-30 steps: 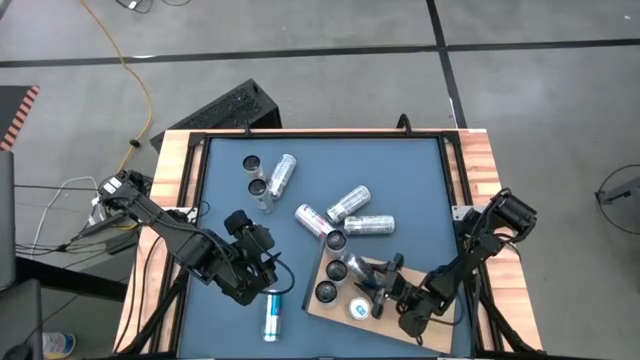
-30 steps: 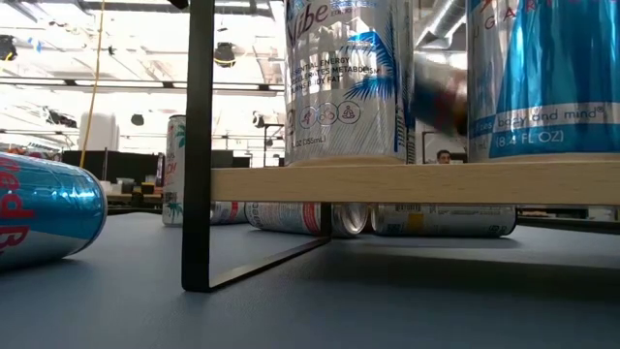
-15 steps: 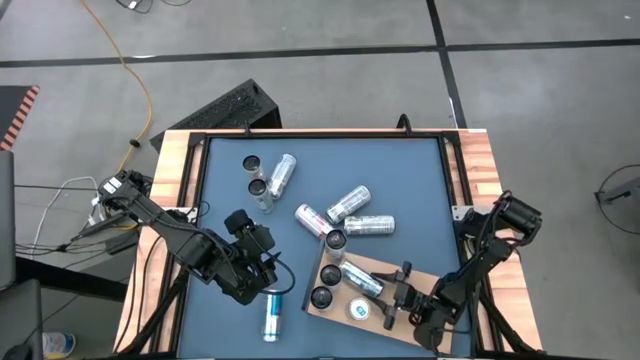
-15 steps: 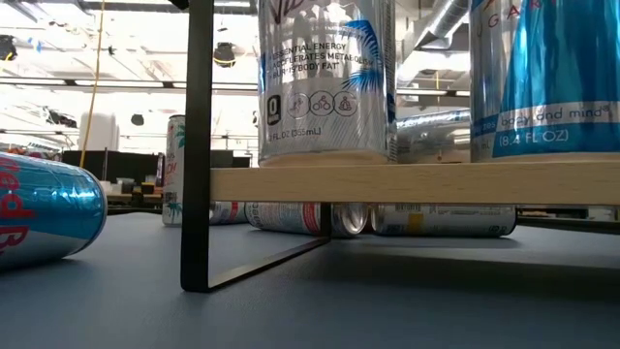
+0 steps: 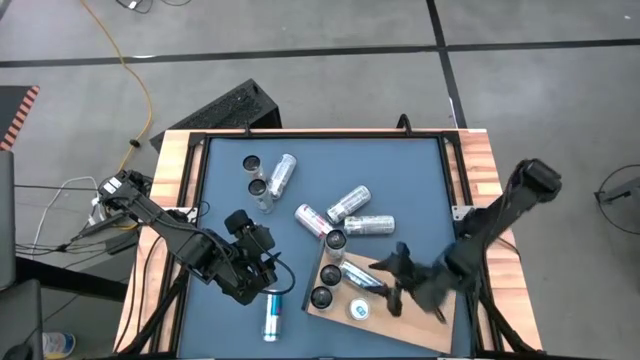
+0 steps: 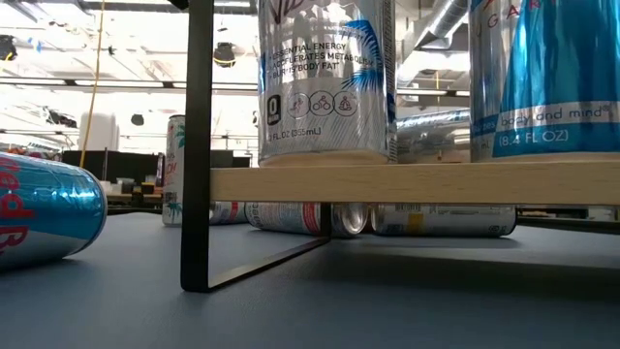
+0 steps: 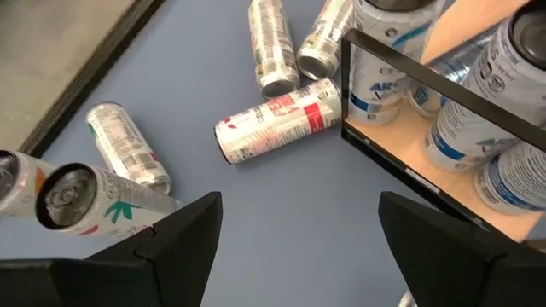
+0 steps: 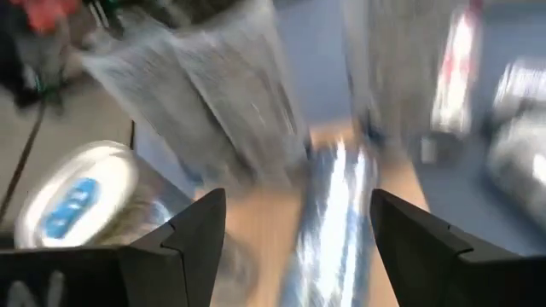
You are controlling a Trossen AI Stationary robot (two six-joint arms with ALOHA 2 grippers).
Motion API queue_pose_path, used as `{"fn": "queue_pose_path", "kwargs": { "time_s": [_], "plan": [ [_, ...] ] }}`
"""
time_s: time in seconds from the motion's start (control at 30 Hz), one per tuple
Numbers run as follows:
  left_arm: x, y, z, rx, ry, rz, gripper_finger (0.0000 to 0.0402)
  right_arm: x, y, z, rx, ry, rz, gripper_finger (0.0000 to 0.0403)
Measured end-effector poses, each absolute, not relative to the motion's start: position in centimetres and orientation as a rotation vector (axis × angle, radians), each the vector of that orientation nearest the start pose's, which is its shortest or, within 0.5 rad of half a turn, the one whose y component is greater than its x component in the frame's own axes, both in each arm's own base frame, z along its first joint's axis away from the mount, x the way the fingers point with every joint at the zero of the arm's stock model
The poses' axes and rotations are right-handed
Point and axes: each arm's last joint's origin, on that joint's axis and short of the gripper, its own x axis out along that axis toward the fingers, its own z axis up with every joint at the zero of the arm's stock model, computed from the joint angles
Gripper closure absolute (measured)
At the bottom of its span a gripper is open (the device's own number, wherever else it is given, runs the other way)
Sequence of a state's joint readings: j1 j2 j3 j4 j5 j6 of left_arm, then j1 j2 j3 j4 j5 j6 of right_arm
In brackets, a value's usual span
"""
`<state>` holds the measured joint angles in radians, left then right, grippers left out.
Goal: Place canned beverage on shelf
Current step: Put the right blue soda can on the shelf
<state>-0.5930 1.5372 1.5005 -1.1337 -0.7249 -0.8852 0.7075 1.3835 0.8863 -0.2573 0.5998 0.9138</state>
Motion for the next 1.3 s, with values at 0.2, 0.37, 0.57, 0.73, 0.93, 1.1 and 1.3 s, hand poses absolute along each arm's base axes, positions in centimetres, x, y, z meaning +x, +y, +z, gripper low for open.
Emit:
{"fn": "queue_pose_path", "kwargs": {
  "time_s": [0.2, 0.37, 0.57, 0.73, 0.93, 1.1, 1.3],
  "plan": [
    [25.4, -14.8, 33.6, -0.1, 0.778, 0.481, 0.0099, 24.8, 13.8, 27.9, 0.379, 0.844, -0.13, 0.0133],
    [25.4, -14.8, 33.6, -0.081, 0.78, 0.476, 0.0099, 27.4, 13.3, 29.0, 0.285, 0.938, -0.104, 0.0133],
    [25.4, -14.8, 33.6, -0.062, 0.788, 0.463, 0.0099, 30.5, 13.9, 26.6, 0.238, 1.074, -0.041, 0.0133],
    [25.4, -14.8, 33.6, -0.061, 0.788, 0.463, 0.0099, 31.5, 13.8, 25.6, 0.231, 1.098, -0.059, 0.0133],
    [25.4, -14.8, 33.6, -0.06, 0.789, 0.463, 0.0099, 32.1, 13.3, 25.1, 0.255, 1.104, -0.089, 0.0133],
    [25.4, -14.8, 33.6, -0.06, 0.789, 0.462, 0.0099, 32.5, 13.4, 24.6, 0.258, 1.102, -0.091, 0.0133],
    [25.4, -14.8, 33.6, -0.06, 0.789, 0.462, 0.0099, 32.6, 13.3, 24.4, 0.259, 1.115, -0.093, 0.0133]
  ]
}}
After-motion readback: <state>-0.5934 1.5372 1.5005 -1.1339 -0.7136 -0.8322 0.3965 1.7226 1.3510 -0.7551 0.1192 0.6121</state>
